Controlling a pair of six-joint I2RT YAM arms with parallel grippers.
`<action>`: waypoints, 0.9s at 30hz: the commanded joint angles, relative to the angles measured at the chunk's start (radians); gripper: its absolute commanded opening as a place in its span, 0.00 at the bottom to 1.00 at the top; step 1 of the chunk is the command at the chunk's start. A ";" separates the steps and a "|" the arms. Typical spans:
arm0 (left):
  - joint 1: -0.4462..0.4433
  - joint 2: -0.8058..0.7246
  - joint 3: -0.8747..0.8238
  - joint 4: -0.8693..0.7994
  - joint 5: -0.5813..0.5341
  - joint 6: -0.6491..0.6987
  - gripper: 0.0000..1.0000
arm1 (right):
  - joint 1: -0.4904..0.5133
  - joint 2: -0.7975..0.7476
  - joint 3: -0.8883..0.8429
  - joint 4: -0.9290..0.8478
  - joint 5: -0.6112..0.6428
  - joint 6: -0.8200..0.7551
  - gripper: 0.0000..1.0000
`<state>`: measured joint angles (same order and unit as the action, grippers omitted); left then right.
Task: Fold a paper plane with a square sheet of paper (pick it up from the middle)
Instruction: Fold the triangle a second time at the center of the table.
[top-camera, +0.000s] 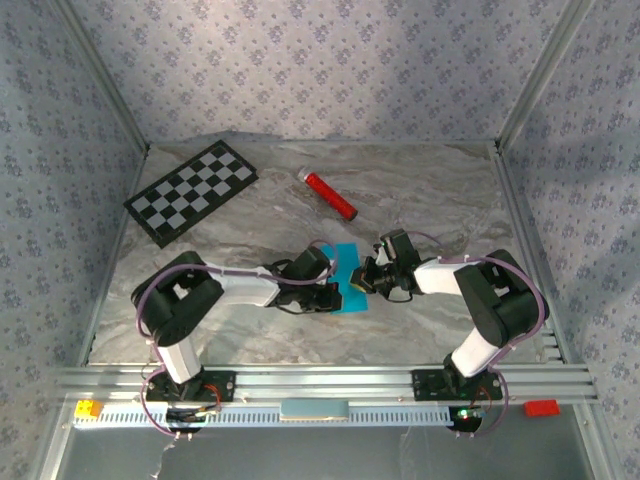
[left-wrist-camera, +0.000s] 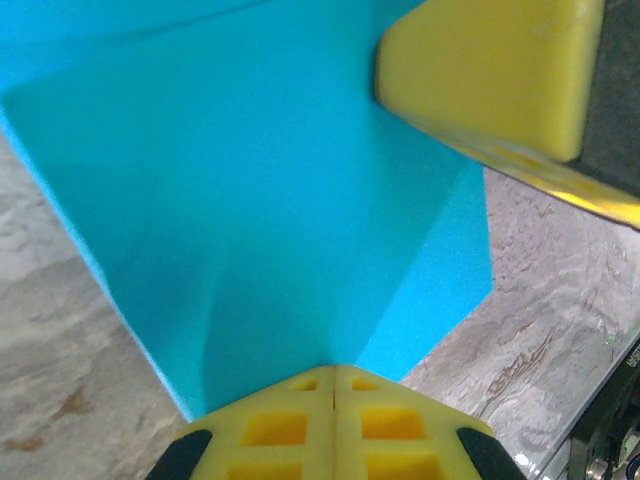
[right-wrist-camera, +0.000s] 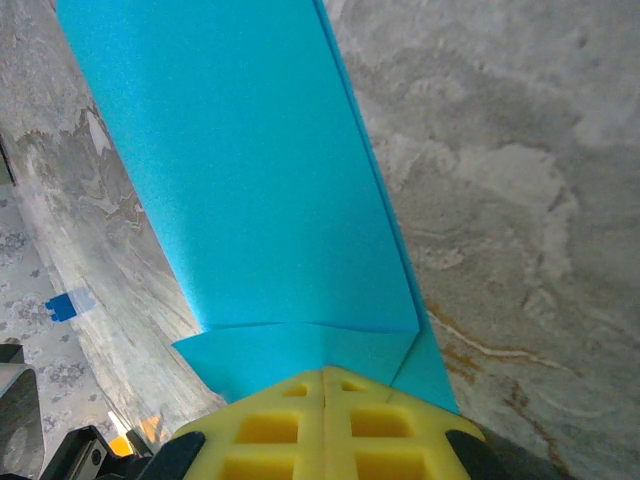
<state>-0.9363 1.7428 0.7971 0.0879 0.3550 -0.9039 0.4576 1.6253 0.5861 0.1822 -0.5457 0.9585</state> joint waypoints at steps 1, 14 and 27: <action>-0.009 -0.031 -0.071 -0.003 -0.006 -0.063 0.02 | -0.020 0.035 -0.028 -0.119 0.090 -0.018 0.00; -0.011 -0.124 -0.206 0.051 -0.027 -0.163 0.02 | -0.022 0.035 -0.032 -0.112 0.089 -0.019 0.00; 0.012 -0.182 -0.043 0.030 -0.006 -0.029 0.02 | -0.025 0.026 -0.032 -0.109 0.083 -0.014 0.00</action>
<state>-0.9405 1.5352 0.7116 0.1379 0.3428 -0.9737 0.4461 1.6253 0.5861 0.1806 -0.5468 0.9524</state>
